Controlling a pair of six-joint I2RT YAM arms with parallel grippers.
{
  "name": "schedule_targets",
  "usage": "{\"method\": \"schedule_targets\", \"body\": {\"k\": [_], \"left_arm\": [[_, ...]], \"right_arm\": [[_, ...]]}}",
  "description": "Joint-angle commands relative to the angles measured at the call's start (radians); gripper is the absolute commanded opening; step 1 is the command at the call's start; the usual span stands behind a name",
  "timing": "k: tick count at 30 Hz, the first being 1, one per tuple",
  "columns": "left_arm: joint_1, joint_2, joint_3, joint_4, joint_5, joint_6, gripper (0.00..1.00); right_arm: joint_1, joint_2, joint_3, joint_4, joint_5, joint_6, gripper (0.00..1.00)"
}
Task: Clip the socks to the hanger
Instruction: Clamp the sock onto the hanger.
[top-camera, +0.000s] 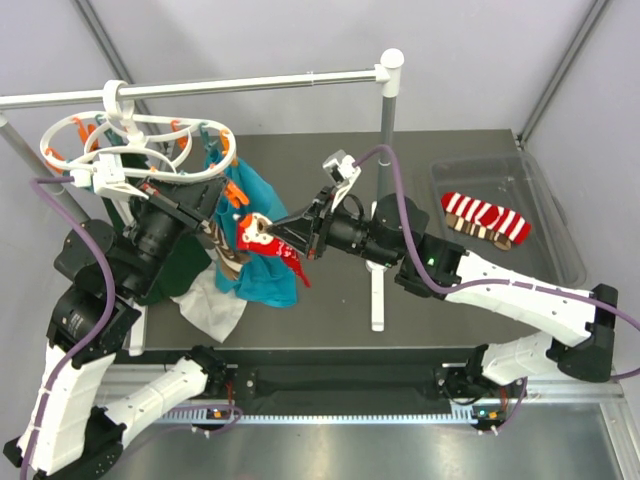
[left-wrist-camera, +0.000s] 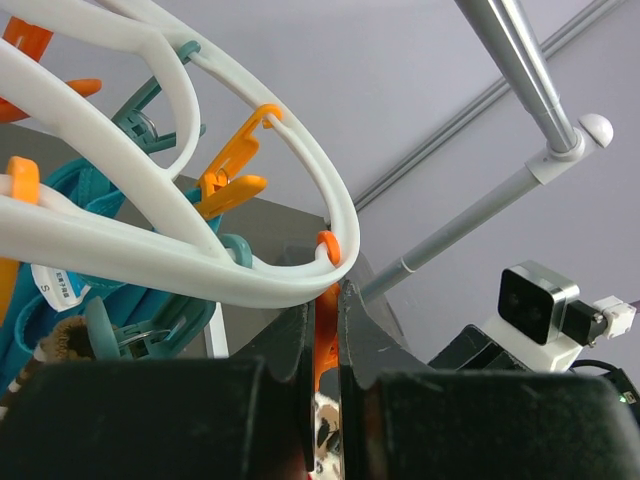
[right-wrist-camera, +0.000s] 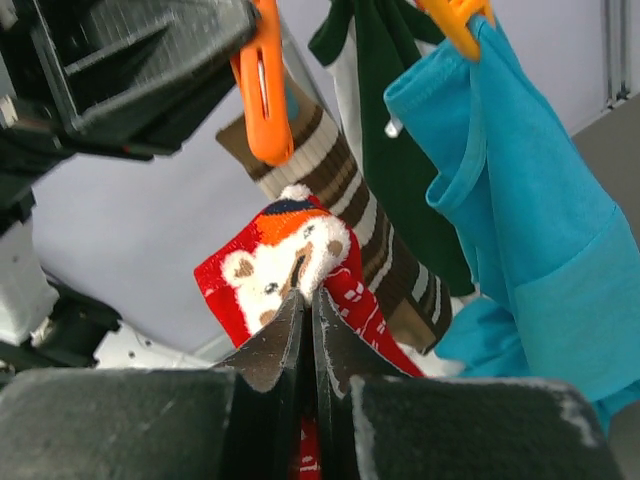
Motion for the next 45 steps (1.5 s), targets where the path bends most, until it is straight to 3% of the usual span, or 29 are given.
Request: {"method": "schedule_targets", "body": {"k": [1,29,45], "left_arm": [[0.001,-0.002,-0.013,0.003,0.012,-0.016,0.00],[0.001,-0.007,-0.009,-0.005,0.018,-0.024,0.00],[0.001,-0.008,-0.013,0.000,0.018,-0.032,0.00]], "right_arm": [[0.017,-0.008,0.065,0.142,0.106,0.057,0.00],[0.017,-0.037,0.042,0.156,0.139,0.062,0.00],[0.017,0.055,0.091,0.238,0.024,0.128,0.00]]}}
